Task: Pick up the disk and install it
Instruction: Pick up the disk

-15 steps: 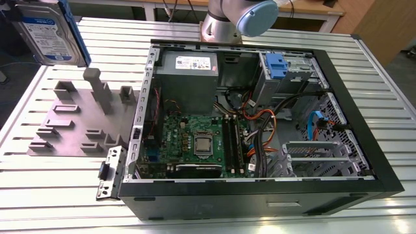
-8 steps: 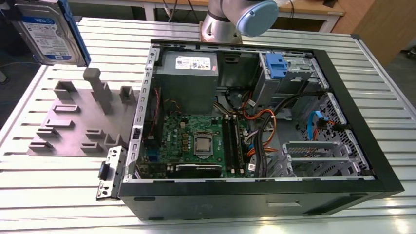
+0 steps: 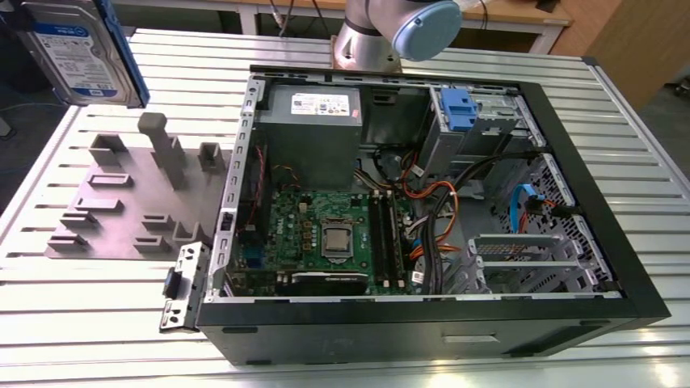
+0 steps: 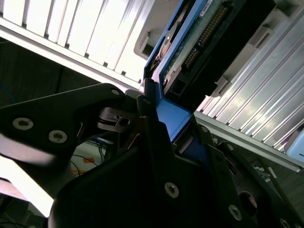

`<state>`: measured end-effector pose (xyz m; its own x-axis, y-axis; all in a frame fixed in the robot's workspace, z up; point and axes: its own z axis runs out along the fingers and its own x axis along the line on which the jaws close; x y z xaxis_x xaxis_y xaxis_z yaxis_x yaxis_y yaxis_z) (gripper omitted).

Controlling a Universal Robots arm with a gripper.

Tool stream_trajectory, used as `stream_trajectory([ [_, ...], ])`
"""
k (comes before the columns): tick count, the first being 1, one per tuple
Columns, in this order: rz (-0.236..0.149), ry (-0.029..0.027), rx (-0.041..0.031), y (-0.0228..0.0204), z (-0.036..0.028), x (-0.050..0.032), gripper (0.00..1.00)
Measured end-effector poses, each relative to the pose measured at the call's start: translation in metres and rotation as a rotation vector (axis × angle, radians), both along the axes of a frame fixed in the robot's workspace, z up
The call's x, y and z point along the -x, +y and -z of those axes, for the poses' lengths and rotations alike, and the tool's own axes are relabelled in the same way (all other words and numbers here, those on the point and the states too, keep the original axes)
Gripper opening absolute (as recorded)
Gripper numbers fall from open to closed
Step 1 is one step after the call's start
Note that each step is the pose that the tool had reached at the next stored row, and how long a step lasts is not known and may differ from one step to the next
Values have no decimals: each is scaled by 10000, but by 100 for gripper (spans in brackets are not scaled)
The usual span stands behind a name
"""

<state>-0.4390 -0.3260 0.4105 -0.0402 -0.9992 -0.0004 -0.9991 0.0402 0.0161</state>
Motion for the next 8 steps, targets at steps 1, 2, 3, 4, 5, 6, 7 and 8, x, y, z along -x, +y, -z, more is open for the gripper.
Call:
stream_trajectory([
  [1, 0, -1, -1, 0, -6, 0, 37],
  [2, 0, -1, -1, 0, -12, 0, 37],
  [3, -1, -1, -2, 0, -17, 0, 37],
  [4, -1, -1, -2, 0, -20, 0, 37],
  [5, -1, -1, -3, 0, -20, -1, 37],
  [6, 0, -1, -2, 0, -22, 0, 37],
  [7, -1, 0, -2, 0, -23, 0, 37],
  [8, 0, 0, -2, 0, -23, 0, 37],
])
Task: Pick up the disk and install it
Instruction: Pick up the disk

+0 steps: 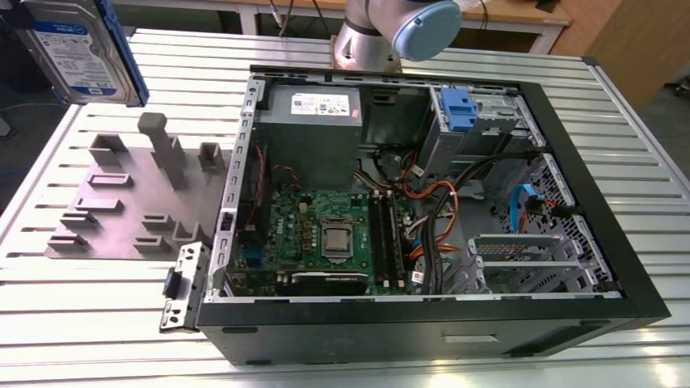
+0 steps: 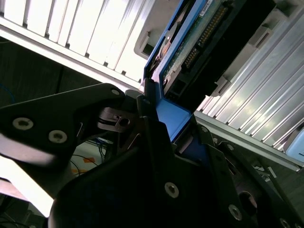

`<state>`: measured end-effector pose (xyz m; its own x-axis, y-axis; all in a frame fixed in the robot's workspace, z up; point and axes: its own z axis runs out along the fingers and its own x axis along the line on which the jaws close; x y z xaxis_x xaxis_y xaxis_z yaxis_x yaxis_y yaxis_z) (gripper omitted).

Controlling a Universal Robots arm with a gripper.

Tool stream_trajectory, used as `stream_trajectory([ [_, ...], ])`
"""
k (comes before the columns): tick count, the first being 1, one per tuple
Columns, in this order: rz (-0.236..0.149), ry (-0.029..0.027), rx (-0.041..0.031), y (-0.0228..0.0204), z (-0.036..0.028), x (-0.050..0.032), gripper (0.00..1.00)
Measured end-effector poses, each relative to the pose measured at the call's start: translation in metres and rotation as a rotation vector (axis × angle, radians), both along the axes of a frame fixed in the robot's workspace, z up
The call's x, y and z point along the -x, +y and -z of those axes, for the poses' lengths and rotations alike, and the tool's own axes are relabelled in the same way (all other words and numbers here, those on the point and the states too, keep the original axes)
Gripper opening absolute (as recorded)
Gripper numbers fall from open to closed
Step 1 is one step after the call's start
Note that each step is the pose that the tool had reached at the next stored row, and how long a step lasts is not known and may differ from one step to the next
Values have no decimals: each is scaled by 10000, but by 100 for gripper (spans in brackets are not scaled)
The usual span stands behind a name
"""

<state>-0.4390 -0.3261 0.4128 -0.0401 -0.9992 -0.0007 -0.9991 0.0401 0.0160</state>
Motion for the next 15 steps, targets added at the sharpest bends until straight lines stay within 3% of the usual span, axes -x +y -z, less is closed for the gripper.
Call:
stream_trajectory([
  [15, 0, 1, 0, 0, -60, 0, 37],
])
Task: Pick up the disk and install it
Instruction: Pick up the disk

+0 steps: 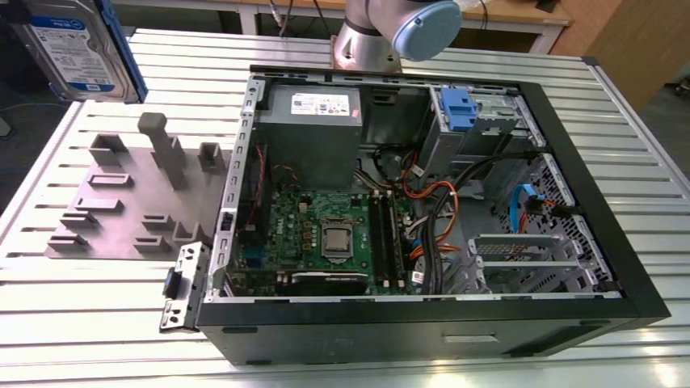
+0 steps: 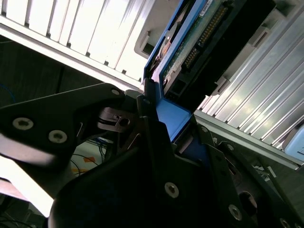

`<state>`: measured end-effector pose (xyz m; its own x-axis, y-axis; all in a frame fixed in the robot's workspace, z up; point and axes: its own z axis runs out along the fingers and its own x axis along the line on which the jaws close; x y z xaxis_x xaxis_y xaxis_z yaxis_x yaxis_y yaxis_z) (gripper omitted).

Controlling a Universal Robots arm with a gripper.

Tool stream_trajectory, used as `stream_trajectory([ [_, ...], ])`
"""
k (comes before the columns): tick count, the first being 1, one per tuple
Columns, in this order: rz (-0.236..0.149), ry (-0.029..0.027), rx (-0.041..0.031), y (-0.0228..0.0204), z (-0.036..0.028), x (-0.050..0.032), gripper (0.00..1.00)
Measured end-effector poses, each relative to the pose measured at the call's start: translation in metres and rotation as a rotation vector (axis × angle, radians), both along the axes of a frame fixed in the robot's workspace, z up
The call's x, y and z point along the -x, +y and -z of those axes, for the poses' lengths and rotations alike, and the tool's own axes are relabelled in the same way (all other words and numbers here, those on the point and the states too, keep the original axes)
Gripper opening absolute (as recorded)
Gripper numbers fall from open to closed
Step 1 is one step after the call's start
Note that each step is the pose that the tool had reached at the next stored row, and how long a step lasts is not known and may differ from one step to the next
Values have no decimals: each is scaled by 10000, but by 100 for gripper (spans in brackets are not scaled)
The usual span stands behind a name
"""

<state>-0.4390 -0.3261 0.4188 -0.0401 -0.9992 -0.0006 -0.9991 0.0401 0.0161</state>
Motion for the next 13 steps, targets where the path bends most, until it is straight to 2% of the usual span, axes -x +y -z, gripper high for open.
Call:
stream_trajectory([
  [13, 0, -2, -1, 0, -30, 0, 37],
])
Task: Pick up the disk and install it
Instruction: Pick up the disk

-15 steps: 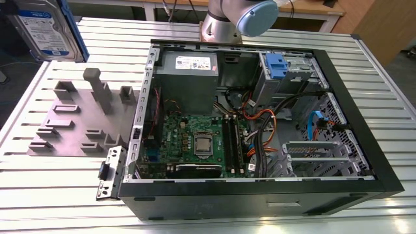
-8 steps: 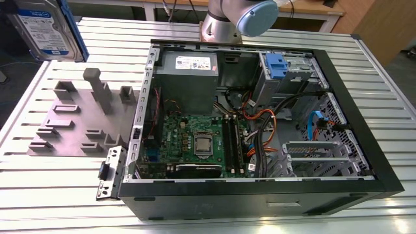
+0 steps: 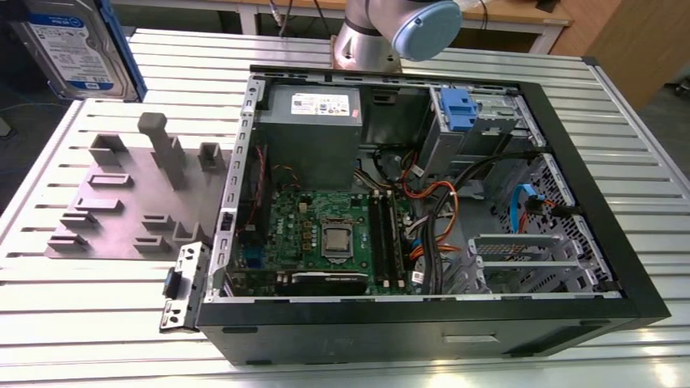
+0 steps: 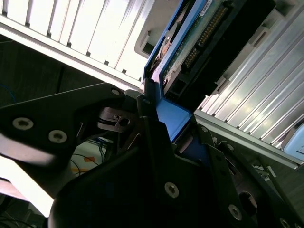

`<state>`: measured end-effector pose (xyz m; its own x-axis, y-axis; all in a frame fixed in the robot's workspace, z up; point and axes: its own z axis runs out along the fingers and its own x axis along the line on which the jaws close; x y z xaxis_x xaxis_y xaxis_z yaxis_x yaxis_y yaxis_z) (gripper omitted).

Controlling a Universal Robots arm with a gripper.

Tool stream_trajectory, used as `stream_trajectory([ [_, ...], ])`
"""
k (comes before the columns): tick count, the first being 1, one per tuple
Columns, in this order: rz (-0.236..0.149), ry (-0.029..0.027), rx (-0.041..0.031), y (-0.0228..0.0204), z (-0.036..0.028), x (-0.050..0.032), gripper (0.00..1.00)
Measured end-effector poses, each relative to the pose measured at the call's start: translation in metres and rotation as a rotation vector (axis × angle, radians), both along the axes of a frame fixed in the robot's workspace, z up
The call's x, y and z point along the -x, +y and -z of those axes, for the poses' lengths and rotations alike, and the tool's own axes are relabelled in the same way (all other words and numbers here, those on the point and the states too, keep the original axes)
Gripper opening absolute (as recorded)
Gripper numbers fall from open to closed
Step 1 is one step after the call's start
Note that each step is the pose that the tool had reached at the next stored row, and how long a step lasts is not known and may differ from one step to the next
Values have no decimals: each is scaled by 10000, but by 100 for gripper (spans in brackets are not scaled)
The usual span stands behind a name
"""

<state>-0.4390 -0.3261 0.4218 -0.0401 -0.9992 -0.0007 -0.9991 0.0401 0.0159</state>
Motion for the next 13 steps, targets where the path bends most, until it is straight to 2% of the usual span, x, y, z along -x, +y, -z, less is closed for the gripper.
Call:
stream_trajectory([
  [13, 0, 1, 0, 0, -30, 0, 37],
])
